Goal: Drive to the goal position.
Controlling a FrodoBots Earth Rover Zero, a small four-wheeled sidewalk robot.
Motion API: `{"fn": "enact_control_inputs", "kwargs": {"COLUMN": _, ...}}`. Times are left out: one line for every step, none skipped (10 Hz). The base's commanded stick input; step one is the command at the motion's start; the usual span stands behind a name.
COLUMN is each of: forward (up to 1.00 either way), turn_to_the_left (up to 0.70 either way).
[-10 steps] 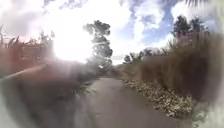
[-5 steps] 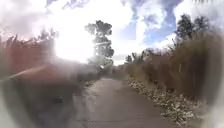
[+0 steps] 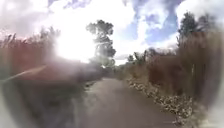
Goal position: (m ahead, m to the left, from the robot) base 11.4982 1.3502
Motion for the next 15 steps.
{"fn": "enact_control_inputs", "kwargs": {"forward": 0.50, "turn_to_the_left": 0.01}}
{"fn": "enact_control_inputs", "kwargs": {"forward": 0.50, "turn_to_the_left": 0.01}}
{"fn": "enact_control_inputs", "kwargs": {"forward": 0.50, "turn_to_the_left": 0.01}}
{"fn": "enact_control_inputs", "kwargs": {"forward": 0.50, "turn_to_the_left": 0.01}}
{"fn": "enact_control_inputs", "kwargs": {"forward": 0.50, "turn_to_the_left": 0.01}}
{"fn": "enact_control_inputs", "kwargs": {"forward": 0.50, "turn_to_the_left": 0.01}}
{"fn": "enact_control_inputs", "kwargs": {"forward": 0.50, "turn_to_the_left": 0.01}}
{"fn": "enact_control_inputs", "kwargs": {"forward": 0.50, "turn_to_the_left": 0.01}}
{"fn": "enact_control_inputs", "kwargs": {"forward": 0.50, "turn_to_the_left": 0.01}}
{"fn": "enact_control_inputs", "kwargs": {"forward": 0.50, "turn_to_the_left": 0.01}}
{"fn": "enact_control_inputs", "kwargs": {"forward": 0.50, "turn_to_the_left": 0.01}}
{"fn": "enact_control_inputs", "kwargs": {"forward": 0.50, "turn_to_the_left": 0.01}}
{"fn": "enact_control_inputs", "kwargs": {"forward": 0.50, "turn_to_the_left": 0.01}}
{"fn": "enact_control_inputs", "kwargs": {"forward": 0.50, "turn_to_the_left": 0.01}}
{"fn": "enact_control_inputs", "kwargs": {"forward": 0.50, "turn_to_the_left": 0.01}}
